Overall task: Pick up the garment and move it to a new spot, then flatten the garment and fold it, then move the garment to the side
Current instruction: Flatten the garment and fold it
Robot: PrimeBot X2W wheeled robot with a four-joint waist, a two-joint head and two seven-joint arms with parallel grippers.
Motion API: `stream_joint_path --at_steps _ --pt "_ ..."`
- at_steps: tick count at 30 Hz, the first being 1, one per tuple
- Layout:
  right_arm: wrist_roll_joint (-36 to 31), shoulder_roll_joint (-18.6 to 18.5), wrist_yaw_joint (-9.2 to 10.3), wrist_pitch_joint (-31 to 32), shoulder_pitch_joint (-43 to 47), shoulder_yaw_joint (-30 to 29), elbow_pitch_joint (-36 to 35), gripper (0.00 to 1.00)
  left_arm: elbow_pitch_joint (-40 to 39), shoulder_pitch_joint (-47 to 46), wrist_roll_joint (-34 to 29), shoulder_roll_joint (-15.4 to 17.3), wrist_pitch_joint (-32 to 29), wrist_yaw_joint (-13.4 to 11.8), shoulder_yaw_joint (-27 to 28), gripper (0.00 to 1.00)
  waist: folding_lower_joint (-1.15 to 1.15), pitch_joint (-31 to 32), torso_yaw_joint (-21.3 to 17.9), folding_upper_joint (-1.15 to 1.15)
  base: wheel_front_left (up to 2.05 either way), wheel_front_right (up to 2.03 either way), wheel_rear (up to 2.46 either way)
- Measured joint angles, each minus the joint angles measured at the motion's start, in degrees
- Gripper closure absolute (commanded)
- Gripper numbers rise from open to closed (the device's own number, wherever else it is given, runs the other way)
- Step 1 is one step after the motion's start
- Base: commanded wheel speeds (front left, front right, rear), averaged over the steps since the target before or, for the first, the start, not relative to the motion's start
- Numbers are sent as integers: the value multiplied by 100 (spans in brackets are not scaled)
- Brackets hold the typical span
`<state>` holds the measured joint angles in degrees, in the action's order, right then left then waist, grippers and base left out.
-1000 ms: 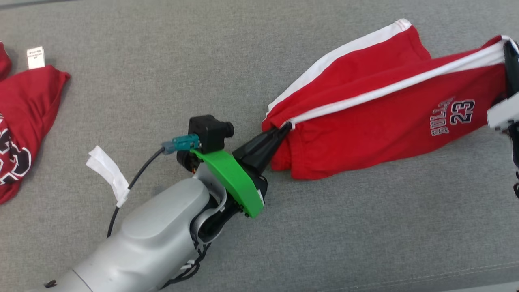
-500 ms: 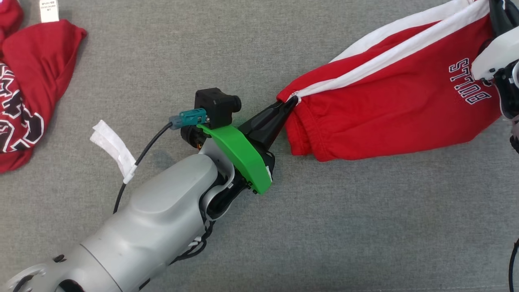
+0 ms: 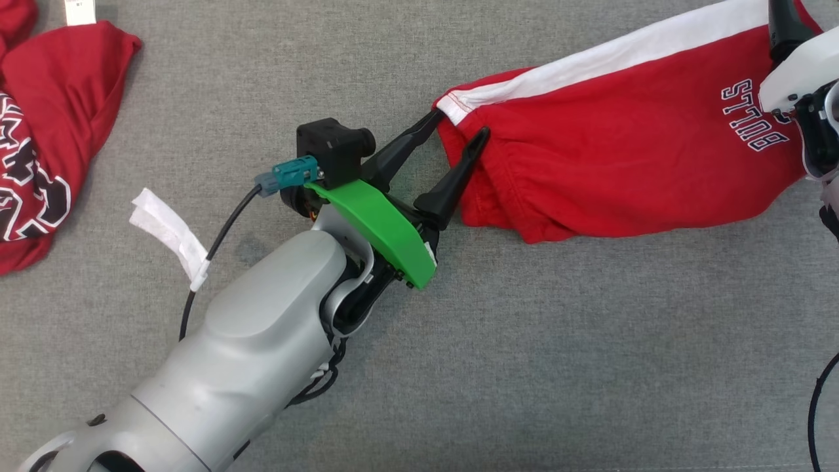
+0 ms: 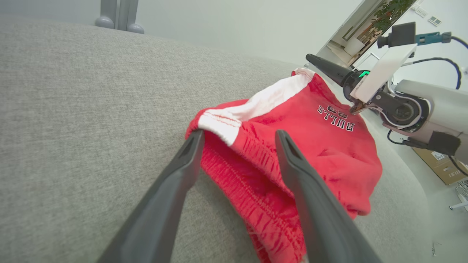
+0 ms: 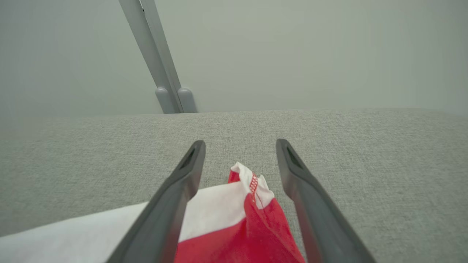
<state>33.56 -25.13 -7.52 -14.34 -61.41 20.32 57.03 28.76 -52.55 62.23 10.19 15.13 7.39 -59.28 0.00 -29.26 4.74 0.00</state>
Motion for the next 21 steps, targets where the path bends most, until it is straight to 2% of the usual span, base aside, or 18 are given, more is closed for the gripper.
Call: stream_joint_path --at_steps 3,6,14,21 --pt "121 -52 0 -44 81 74 -158 0 -20 127 -389 -3 0 0 242 0 0 60 -15 0 0 0 0" --pt "337 -164 0 -47 380 112 -192 0 -69 357 -1080 1 1 -1 766 0 0 139 -19 0 0 0 0" --pt "869 -500 0 485 859 468 -82 0 -982 1781 -2856 -248 2 -625 2224 0 0 258 109 0 0 0 0" --pt "1092 -686 -4 808 1009 437 517 0 -1578 2876 -3618 -508 3 -602 2615 0 0 396 390 0 0 0 0"
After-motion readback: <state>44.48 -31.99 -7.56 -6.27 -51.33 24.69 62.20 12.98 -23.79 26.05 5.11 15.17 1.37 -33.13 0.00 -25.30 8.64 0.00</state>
